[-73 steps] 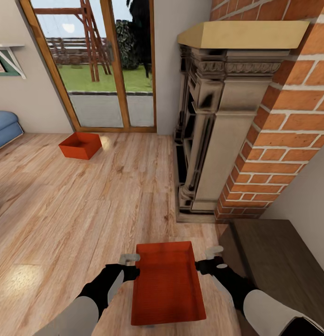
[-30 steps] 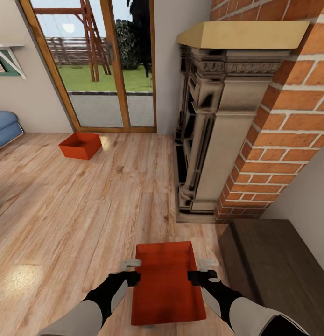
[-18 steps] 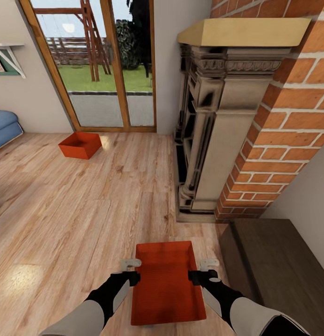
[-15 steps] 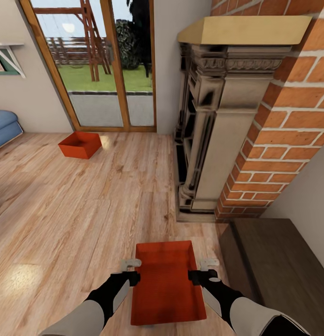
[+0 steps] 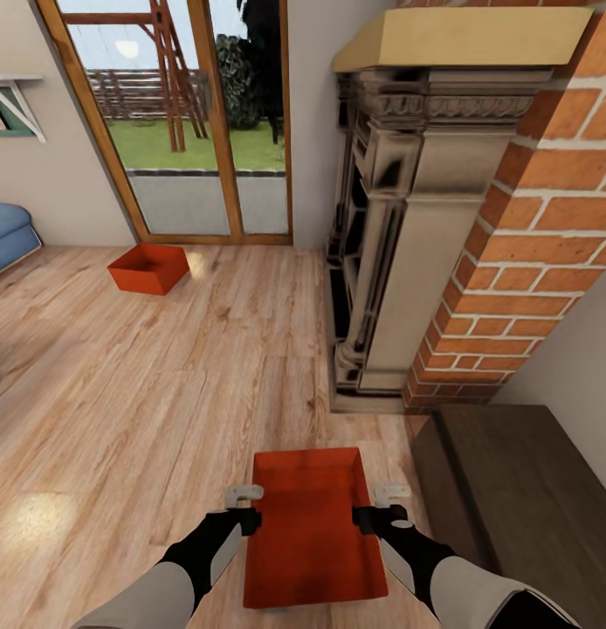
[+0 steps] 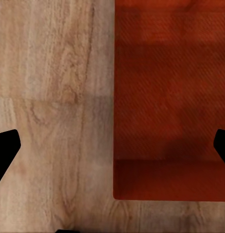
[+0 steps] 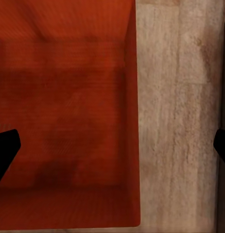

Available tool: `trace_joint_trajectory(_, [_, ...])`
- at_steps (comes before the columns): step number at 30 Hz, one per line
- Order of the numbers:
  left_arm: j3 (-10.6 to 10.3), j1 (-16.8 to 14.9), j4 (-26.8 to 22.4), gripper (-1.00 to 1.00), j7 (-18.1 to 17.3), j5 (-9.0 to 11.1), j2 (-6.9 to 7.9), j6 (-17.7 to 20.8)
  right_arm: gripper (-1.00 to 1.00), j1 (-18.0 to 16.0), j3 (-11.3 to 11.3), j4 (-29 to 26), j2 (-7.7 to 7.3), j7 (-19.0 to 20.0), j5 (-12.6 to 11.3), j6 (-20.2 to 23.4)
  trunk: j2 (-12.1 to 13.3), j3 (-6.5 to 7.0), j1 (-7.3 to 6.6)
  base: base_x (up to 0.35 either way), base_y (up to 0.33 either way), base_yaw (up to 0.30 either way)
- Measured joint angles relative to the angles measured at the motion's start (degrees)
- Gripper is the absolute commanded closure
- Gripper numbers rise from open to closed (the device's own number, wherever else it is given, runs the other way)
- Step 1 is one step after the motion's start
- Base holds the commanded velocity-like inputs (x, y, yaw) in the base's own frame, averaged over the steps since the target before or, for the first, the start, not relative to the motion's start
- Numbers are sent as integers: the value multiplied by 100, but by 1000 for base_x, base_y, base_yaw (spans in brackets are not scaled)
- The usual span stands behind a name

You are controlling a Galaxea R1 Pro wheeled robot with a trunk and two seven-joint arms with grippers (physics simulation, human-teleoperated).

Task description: Move the two storage containers from the living room to the garage. In the garage, place one container on the floor and stack the other container on top of it (either order is fine).

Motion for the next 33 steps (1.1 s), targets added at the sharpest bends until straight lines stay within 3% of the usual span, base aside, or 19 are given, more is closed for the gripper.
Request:
trace_joint_trajectory(3, [1,0,1,-100,8,0,0,-16,-100,0,3,8,-16,0,-2,0,-120,-54,66,0,0,0])
trace_joint_trajectory(11, [1,0,1,-100,23,3,0,-27,-100,0,5,11,-122,7,23,-8,-122,-54,67,0,0,0])
trace_joint_trajectory(29, [1,0,10,-100,16,9,15,-28,-100,0,5,11,-132,9,33,-9,-842,-377,461,0,0,0])
trace_joint_trajectory(33, [1,0,10,-100,17,8,18,-29,-100,0,8,-31,-141,16,39,-13,-844,-378,462,0,0,0])
